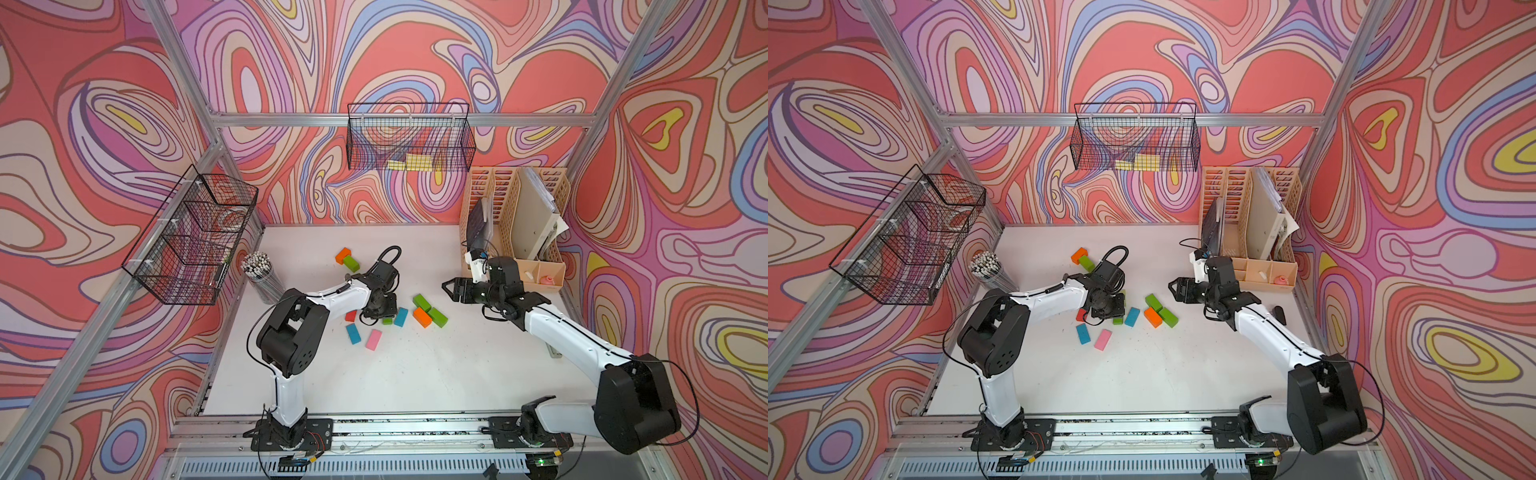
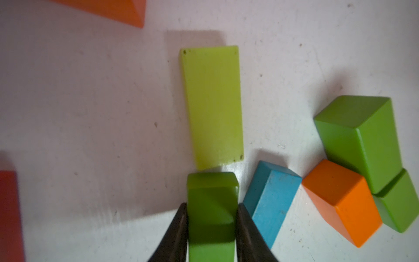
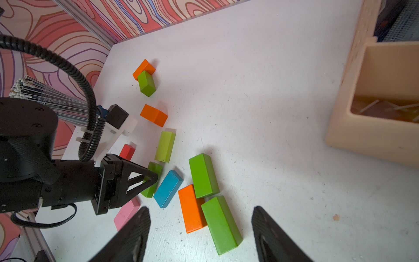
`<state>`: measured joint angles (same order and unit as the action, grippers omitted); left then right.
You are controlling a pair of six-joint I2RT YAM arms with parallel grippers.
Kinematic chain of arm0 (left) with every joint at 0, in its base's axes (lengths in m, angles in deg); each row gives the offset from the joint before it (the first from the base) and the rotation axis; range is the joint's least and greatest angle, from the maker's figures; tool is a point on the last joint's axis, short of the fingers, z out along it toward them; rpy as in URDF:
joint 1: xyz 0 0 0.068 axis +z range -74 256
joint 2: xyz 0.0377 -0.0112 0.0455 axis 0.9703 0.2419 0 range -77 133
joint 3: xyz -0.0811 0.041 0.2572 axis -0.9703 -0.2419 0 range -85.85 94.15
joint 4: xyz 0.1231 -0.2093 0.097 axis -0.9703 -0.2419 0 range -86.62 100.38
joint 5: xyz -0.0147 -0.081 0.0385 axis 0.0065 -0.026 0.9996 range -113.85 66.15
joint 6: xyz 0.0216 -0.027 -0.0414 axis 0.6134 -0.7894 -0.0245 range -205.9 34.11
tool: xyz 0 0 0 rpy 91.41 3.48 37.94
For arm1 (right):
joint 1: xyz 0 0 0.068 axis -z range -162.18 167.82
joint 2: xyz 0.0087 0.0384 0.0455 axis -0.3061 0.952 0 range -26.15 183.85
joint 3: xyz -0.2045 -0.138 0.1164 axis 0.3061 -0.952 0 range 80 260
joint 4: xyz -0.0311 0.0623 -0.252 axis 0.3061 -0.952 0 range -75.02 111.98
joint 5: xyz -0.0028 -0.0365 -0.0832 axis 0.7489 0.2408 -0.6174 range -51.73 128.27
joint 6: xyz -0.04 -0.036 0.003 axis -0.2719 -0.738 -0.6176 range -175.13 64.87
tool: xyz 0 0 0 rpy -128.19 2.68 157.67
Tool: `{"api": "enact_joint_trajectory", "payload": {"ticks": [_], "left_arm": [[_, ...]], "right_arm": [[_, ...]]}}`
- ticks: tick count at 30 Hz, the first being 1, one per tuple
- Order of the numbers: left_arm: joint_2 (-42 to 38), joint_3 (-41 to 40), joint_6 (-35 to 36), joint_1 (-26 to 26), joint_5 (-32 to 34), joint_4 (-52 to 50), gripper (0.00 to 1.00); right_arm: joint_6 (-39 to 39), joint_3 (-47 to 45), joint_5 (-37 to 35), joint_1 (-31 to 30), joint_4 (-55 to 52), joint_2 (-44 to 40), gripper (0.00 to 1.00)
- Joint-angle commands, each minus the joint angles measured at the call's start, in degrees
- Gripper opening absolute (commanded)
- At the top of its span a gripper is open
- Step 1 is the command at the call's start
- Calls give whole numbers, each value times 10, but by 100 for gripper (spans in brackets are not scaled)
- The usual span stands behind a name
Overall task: Assemble the letter c with building blocks
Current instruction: Assemble the building block at the center of the board.
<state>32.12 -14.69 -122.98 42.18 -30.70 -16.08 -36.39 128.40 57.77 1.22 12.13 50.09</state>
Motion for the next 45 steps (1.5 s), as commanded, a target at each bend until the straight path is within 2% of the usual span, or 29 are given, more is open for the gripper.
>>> {"api": "enact_joint_trajectory", "payload": {"ticks": [1,10,23,30,36,42,45], "left_arm": [[13,16,-1,-3,6,-11,28],[23,23,-1,-3,5,-11,29],[16,24,-2,-3,5,-11,38],[0,16,-4,-4,-6,4,44],[-48,-12,-6,-4,-17,30,46],[-112,-56,21,-3,-1,36,45],[-134,-76,40,0,11,28,46]], "right_arm": [[-5,-7,1,-4,8,-7,74],[-5,-7,1,-4,8,-8,75],[-5,-8,2,-4,10,-8,75],[-5,-9,1,-4,9,-11,75],[-6,-10,-3,-4,9,-15,75],[20,-3,2,-4,10,2,68],[60,4,20,-7,16,10,60]]}}
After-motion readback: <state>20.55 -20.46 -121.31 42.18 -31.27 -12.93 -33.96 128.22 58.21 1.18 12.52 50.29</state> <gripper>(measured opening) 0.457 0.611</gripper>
